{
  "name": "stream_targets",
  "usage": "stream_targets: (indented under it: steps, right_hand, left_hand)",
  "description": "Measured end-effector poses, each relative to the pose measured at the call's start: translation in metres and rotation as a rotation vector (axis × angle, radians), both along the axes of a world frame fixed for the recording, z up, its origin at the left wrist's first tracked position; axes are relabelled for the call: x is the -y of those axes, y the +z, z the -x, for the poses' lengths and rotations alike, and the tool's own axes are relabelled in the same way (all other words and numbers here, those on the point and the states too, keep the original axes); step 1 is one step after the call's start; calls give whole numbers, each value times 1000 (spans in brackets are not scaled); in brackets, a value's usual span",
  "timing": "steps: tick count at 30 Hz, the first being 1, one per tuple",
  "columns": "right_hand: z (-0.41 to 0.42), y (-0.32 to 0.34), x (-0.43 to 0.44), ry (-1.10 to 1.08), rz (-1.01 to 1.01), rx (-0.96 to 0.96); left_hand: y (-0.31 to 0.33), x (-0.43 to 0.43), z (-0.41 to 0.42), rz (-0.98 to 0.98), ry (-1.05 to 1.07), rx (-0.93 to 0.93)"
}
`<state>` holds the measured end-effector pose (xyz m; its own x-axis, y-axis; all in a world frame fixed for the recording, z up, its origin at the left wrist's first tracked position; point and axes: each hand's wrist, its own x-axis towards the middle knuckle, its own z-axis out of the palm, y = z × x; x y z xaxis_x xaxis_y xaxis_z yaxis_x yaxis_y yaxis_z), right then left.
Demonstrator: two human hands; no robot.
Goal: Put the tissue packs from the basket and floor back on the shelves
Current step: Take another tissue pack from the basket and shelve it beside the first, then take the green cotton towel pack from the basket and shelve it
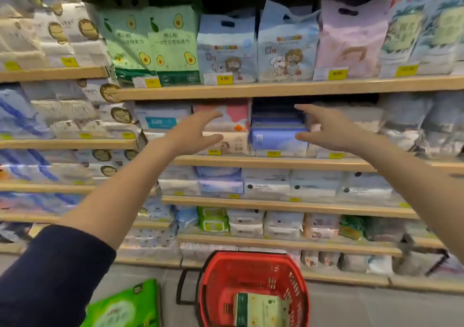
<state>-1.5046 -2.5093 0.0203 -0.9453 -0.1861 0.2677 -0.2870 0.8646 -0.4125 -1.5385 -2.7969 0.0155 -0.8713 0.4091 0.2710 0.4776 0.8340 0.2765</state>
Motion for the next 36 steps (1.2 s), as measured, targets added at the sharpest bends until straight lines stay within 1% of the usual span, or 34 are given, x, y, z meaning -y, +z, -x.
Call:
stream_targets:
  steps: [7, 11, 15, 21, 24, 28, 34, 36]
  right_hand:
    - [-66, -96, 14, -42, 6, 155]
    - [-93, -153, 25, -113, 36, 297]
    - [-116, -195, 44, -142, 74, 383]
    - [-146, -236, 76, -210, 159, 410]
    - [-156, -251, 90, -259, 275, 458]
    - [-154, -266, 105, -344, 480, 470]
    - [-137, -304, 117, -425, 651, 523]
    - [-129, -319, 116, -448, 700, 549]
  left_hand:
    - [-122, 8, -41, 12, -85, 261]
    - [-178, 25, -55, 82, -141, 382]
    - [-218, 47, -72, 114, -194, 468]
    - [-253, 73, -84, 183, -273, 522]
    - [-260, 79, -84, 181, -281, 557]
    - [-267, 83, -77, 196, -290, 577]
    - [-280, 70, -50, 218, -379, 554]
    - [-292, 60, -35, 236, -421, 574]
